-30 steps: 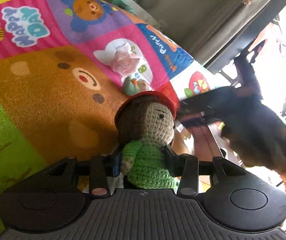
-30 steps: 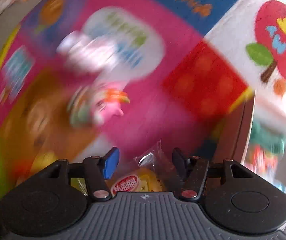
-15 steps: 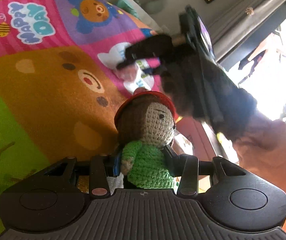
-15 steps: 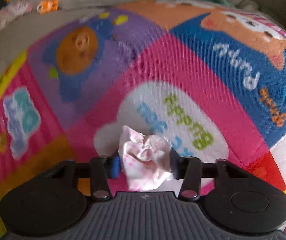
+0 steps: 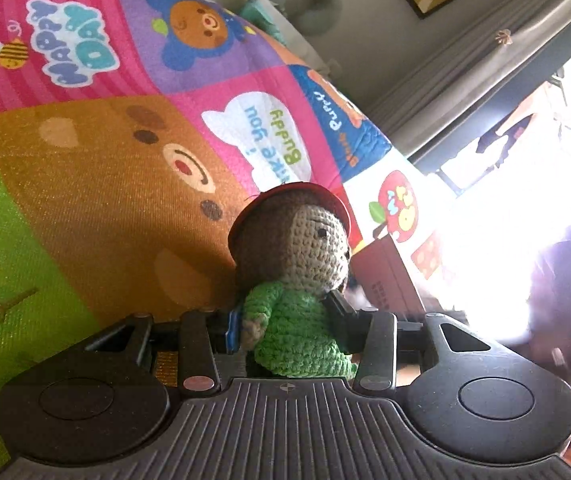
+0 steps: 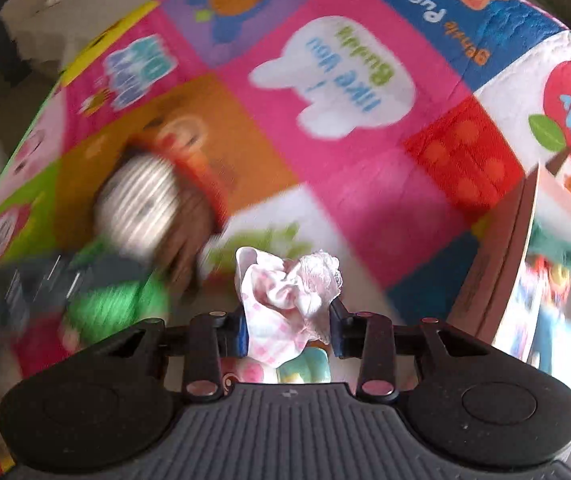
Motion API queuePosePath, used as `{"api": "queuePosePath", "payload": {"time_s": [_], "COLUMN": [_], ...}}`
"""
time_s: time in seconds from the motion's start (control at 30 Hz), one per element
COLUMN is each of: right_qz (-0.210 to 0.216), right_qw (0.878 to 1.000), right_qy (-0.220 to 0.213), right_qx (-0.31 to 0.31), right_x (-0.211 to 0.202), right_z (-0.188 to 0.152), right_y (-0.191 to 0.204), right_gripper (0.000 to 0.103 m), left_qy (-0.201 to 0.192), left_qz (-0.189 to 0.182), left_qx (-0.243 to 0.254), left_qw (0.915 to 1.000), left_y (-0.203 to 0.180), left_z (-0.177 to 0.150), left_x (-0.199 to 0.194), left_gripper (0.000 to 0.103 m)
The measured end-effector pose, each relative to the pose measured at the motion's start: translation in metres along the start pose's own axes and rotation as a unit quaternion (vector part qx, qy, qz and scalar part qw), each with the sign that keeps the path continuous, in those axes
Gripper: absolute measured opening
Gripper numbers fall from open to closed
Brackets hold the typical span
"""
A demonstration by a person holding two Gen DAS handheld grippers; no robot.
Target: Organize objects
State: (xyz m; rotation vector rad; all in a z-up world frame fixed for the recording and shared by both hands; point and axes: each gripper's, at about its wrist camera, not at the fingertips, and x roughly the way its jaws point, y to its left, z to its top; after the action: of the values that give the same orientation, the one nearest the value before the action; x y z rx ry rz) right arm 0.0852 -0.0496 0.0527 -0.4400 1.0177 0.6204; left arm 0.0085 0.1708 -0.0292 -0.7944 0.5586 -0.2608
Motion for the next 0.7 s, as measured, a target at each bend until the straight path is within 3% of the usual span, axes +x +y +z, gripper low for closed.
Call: {"api": "queuePosePath", "payload": {"time_s": [0.13, 0.23, 0.3, 0.4, 0.5, 0.6, 0.7], "right_qz": [-0.052, -0.061, -0.053, -0.052, -0.057, -0.057, -0.042], "right_qw": [0.996, 0.987, 0.983, 0.98, 0.979, 0.976, 0.973], "right_qy": [-0.074, -0.145, -0.168, -0.171, -0.16, -0.15, -0.157], "right_qx": [-0.022, 0.02, 0.053, 0.088, 0.116, 0.146, 0.165], "right_x": [-0.036, -0.08, -0.102, -0.117, -0.116, -0.107, -0.1], "right_z": [-0.037, -0.059, -0.076, -0.107, -0.14, -0.169, -0.189], "right_y": [0.009, -0.008, -0.023, -0.041, -0.054, -0.066, -0.07], "right_gripper": [0.033, 0.033, 0.033, 0.033, 0.033, 0.033, 0.053], "left_qy": [0.004, 0.007, 0.015, 0.03, 0.04, 0.039, 0.045], "left_qz": [0.003, 0.01, 0.019, 0.039, 0.022, 0.013, 0.005], "left_qx": [0.011, 0.027, 0.046, 0.084, 0.094, 0.135, 0.157], "left_qw": [0.9999, 0.9996, 0.9987, 0.9952, 0.9945, 0.9901, 0.9865], "left_y": [-0.004, -0.009, -0.016, -0.035, -0.057, -0.092, -0.123], "left_z": [-0.002, -0.003, -0.005, -0.01, -0.012, -0.015, -0.021], "left_x": [0.001, 0.004, 0.007, 0.007, 0.001, -0.01, -0.019], "left_gripper": [0.047, 0.047, 0.046, 0.046, 0.046, 0.046, 0.046]}}
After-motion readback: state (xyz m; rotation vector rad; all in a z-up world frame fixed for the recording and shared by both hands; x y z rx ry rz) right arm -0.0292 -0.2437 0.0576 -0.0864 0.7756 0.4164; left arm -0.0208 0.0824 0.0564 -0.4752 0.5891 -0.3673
